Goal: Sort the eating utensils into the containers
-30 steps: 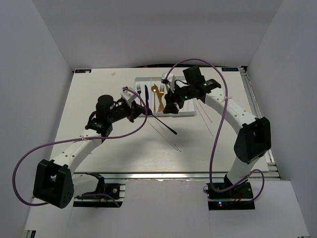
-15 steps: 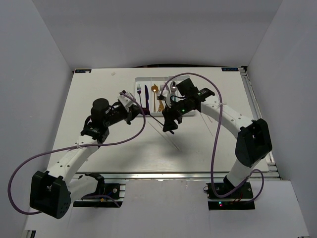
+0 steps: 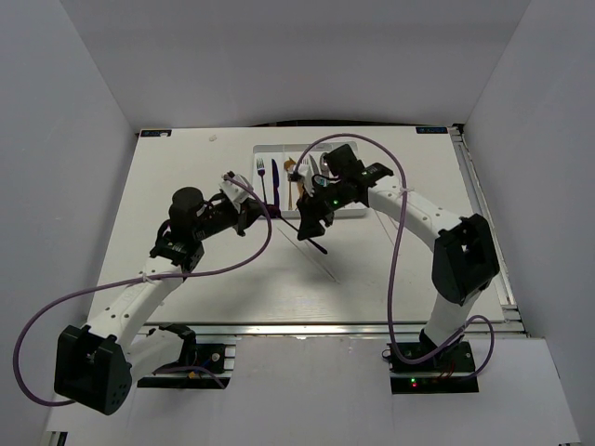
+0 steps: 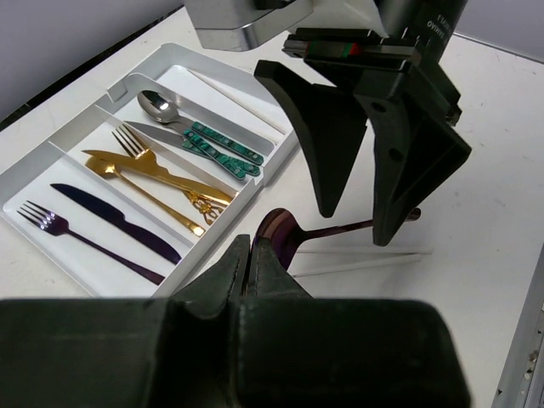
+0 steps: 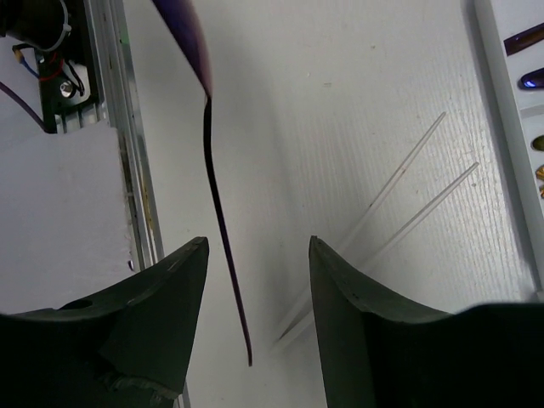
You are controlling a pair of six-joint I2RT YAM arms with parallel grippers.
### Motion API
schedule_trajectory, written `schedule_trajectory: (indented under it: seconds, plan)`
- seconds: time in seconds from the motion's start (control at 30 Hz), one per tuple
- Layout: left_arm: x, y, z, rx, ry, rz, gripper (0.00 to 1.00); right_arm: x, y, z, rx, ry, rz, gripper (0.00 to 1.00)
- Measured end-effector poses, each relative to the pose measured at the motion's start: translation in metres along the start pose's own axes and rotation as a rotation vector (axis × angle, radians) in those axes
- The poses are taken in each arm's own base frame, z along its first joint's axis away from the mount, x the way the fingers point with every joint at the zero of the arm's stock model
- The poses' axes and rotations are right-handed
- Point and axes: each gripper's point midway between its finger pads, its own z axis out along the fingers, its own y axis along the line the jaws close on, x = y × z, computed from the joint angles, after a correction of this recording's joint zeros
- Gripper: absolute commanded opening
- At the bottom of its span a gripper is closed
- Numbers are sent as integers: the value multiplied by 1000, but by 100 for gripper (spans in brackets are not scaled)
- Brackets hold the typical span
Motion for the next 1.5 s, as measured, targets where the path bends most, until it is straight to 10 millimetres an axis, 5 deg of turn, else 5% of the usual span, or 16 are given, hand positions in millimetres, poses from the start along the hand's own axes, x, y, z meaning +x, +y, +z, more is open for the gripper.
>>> schedule_trajectory:
  seconds: [0.07, 0.17, 0.2, 0.3, 0.37, 0.4, 0.43, 0.5, 0.7, 0.93, 1.03, 1.2, 1.5]
  plan:
    - [0, 0, 0, 0, 0, -3, 0, -3, -2, 3, -1, -7, -7, 50]
    - [0, 0, 0, -1, 0, -6, 0, -5, 0, 8, -11, -7, -11, 23]
    - [0, 0, 0, -4, 0, -6, 0, -6, 2, 9, -17, -11, -15, 5]
    - [1, 5, 0, -29, 5, -8, 3, -8, 9, 12, -43, -14, -27, 0]
    - [2, 7, -1, -38, 7, -16, 29, -8, 10, 13, -43, -13, -31, 0]
    - [2, 8, 0, -45, 9, -18, 68, -8, 10, 13, -45, -13, -32, 0]
    - [3, 11, 0, -61, 12, -30, 84, -9, 10, 12, -47, -16, -28, 0]
    - [6, 17, -1, -109, 24, -66, 98, -10, 10, 12, -45, -18, -16, 0]
    - [-5, 63, -16, -396, 57, -232, 98, -17, -7, 13, 12, -37, 150, 0]
    - [-41, 144, -87, -819, 4, -370, 98, -62, -124, 31, 341, -139, 445, 0]
    - [-33, 149, -100, -880, 48, -416, 98, -89, -166, 39, 436, -237, 560, 0]
    - [0, 141, -110, -917, 152, -505, 98, -107, -202, 62, 459, -364, 716, 0]
    - [26, 146, -127, -990, 226, -561, 98, -80, -232, 103, 443, -379, 846, 0]
